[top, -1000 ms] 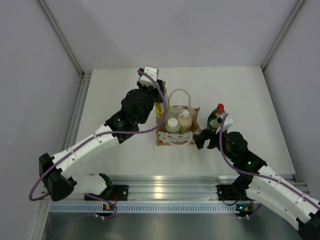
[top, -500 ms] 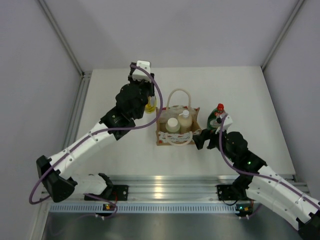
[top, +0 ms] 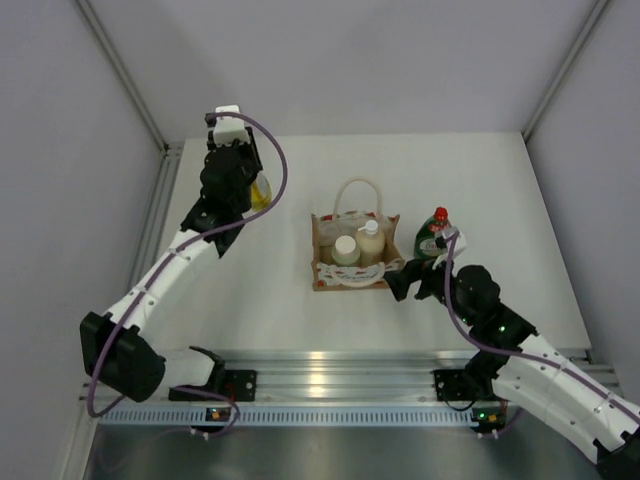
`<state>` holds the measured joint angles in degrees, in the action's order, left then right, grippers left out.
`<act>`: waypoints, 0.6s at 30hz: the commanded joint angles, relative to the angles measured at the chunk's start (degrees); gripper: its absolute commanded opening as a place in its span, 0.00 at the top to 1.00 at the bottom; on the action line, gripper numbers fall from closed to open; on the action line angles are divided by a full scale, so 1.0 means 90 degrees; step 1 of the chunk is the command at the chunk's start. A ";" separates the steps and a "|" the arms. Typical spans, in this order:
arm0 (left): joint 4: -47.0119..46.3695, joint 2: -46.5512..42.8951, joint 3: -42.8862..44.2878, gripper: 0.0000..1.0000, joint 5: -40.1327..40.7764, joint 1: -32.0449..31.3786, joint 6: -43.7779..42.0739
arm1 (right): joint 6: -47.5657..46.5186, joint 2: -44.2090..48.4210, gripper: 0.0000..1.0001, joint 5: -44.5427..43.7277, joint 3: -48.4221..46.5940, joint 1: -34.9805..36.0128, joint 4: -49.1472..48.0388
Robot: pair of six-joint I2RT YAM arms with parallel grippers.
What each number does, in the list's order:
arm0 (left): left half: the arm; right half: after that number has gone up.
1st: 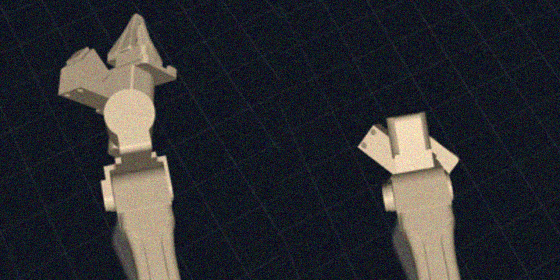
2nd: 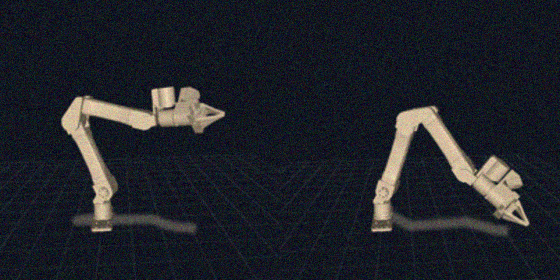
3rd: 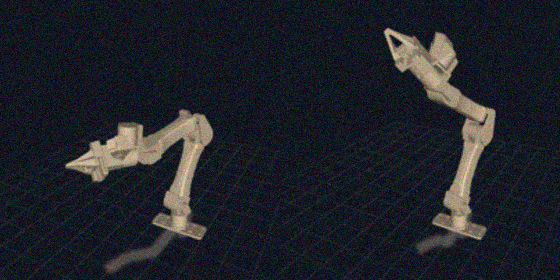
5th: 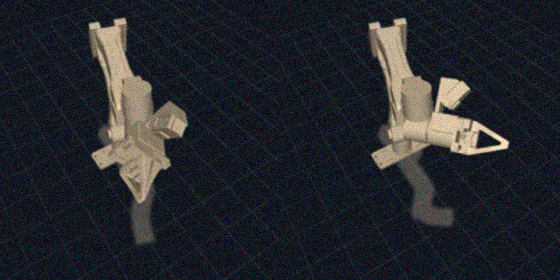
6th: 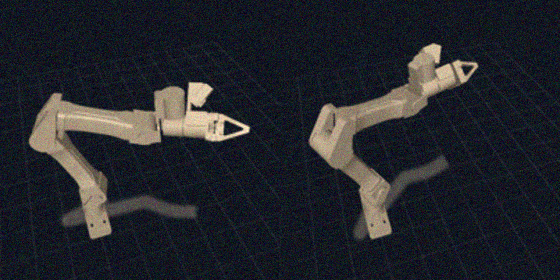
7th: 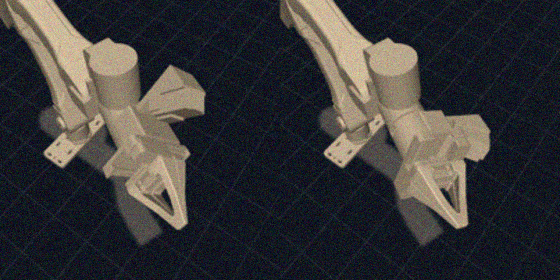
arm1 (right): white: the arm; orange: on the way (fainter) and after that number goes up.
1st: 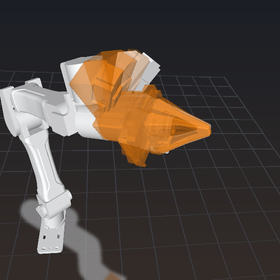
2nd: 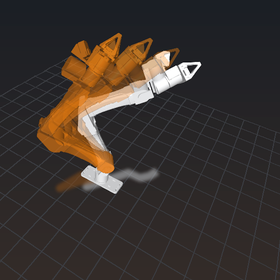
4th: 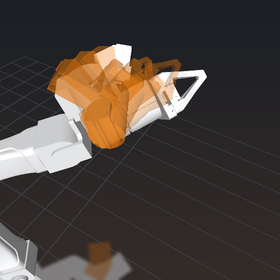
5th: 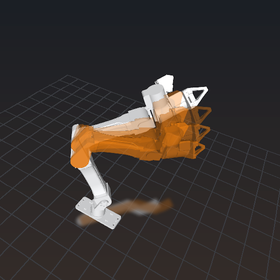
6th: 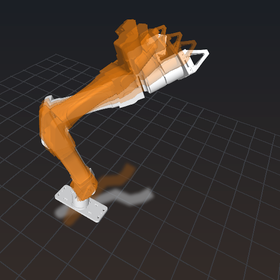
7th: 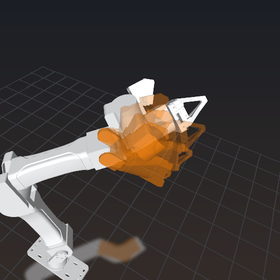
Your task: Take the personal care products out of the canvas bag
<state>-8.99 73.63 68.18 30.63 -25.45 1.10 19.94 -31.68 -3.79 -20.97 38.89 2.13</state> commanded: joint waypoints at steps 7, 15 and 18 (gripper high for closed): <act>-0.2321 0.0997 -0.0320 1.00 0.0072 0.0572 0.0335 | 0.0010 0.0483 0.04 0.0382 0.0016 0.0083 -0.0530; -0.2856 0.1448 -0.0876 1.00 0.0395 0.0787 0.0863 | 0.0147 0.0649 0.03 0.0763 -0.0043 0.0092 -0.0520; -0.3150 0.1409 -0.1247 1.00 0.0444 0.0787 0.0932 | 0.0186 0.0707 0.03 0.0763 -0.0033 0.0092 -0.0540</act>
<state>-21.45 89.08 57.30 32.27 -18.50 7.20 20.67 -26.28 1.45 -20.97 38.92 1.61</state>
